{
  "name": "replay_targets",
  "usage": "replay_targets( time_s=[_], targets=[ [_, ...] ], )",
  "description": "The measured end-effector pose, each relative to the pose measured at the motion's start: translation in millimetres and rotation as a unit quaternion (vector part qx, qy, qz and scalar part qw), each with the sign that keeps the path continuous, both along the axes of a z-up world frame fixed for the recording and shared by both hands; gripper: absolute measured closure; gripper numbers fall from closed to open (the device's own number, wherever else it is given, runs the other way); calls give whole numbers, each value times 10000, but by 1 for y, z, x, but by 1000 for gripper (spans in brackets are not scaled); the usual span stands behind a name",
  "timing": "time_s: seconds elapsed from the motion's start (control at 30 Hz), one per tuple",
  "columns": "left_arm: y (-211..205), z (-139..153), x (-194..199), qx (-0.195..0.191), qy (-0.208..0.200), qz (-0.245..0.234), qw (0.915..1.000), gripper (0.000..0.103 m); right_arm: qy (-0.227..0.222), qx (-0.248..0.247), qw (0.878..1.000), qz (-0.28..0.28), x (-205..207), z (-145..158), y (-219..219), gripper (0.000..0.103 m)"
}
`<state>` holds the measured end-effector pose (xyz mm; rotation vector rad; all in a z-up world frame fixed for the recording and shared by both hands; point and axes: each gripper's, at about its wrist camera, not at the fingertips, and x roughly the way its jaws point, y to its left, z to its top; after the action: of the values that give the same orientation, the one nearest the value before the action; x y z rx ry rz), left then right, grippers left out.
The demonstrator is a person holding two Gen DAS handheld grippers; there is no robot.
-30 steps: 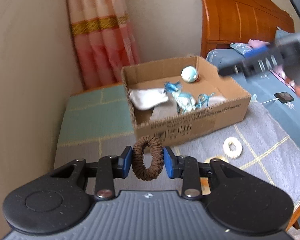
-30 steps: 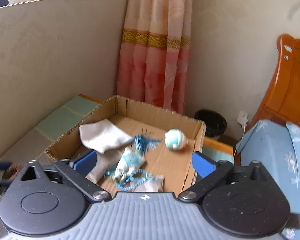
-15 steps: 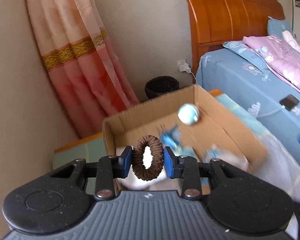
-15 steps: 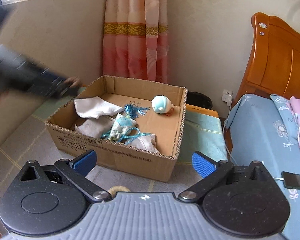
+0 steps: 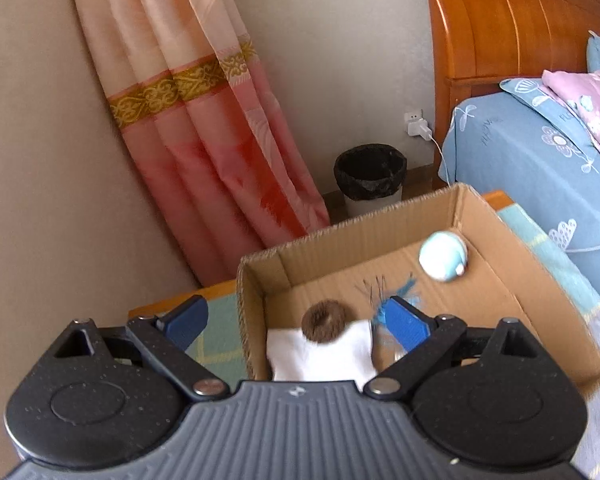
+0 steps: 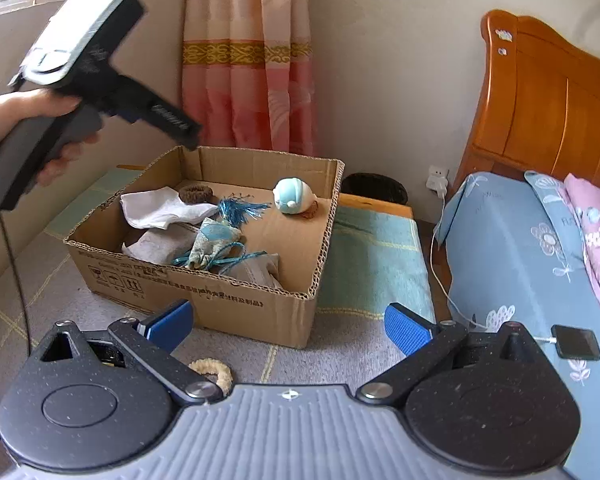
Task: Organize soft objects
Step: 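Move the left tool to the orange earplug and close on it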
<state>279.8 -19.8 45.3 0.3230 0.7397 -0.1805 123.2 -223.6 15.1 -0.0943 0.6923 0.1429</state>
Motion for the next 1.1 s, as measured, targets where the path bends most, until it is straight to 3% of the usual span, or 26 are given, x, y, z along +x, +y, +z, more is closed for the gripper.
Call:
replay_targets(
  time_s=[0.47, 0.83, 1.1],
  targets=[
    [32, 20, -100, -195, -244, 29, 9995, 3, 176, -97, 9998, -34, -24, -8, 6, 0],
    [36, -18, -164, -459, -98, -13, 9989, 3, 138, 10, 9999, 56, -49, -13, 5, 0],
    [40, -52, -188, -778, 223, -22, 9967, 3, 331, -1, 9989, 322, -58, -29, 9, 0]
  ],
)
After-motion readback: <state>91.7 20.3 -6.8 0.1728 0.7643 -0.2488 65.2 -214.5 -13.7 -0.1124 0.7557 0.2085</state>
